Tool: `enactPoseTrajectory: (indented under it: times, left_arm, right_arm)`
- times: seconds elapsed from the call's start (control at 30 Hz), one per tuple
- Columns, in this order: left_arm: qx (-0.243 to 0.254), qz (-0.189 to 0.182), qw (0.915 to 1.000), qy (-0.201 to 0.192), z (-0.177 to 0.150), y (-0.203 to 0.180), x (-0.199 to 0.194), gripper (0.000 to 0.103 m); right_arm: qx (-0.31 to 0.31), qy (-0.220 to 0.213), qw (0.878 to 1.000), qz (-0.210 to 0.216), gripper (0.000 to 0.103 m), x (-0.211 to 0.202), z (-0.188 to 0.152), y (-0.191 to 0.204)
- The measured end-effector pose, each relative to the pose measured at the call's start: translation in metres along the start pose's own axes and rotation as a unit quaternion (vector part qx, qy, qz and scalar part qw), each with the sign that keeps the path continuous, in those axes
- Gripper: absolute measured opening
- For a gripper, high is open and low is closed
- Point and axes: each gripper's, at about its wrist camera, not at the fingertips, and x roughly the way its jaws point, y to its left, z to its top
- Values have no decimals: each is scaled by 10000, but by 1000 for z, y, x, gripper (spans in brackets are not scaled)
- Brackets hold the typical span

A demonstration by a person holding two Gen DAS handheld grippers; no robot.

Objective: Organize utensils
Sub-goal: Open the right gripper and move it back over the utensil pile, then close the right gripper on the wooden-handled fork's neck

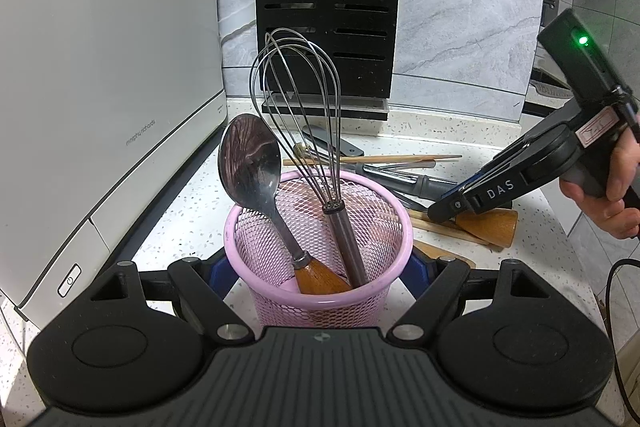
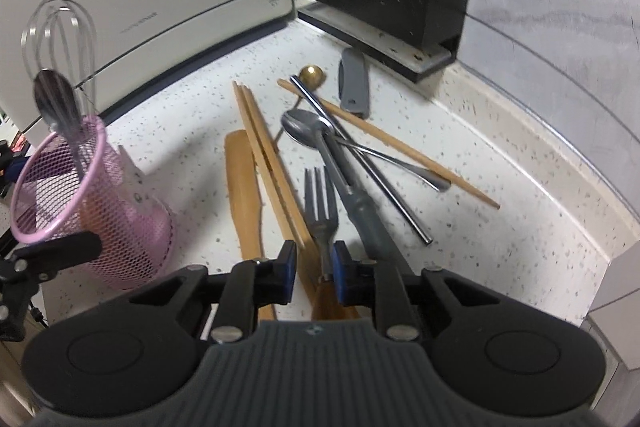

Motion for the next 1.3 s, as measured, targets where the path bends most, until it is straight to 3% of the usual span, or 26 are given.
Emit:
enactPoseTrajectory:
  times: [0.17, 0.3, 0.47, 0.97, 1.3]
  left_arm:
    - [-4, 1, 10000, 0, 0, 0, 0, 93]
    - [-1, 3, 10000, -1, 0, 0, 0, 93]
    - [-2, 3, 10000, 1, 1, 0, 0, 93]
    - [-6, 2, 10000, 2, 1, 0, 0, 93]
    - [-10, -1, 10000, 4, 0, 0, 0, 93]
  right_arm:
    - [158, 82, 9998, 58, 16, 7, -1, -6]
    - [178, 73, 9997, 144, 6, 8, -1, -7]
    - [46, 24, 9999, 108, 2, 6, -2, -2]
    - [-135, -87, 9996, 231, 0, -7, -7, 5]
    - [-122, -511, 9981, 307, 0, -32, -8, 10]
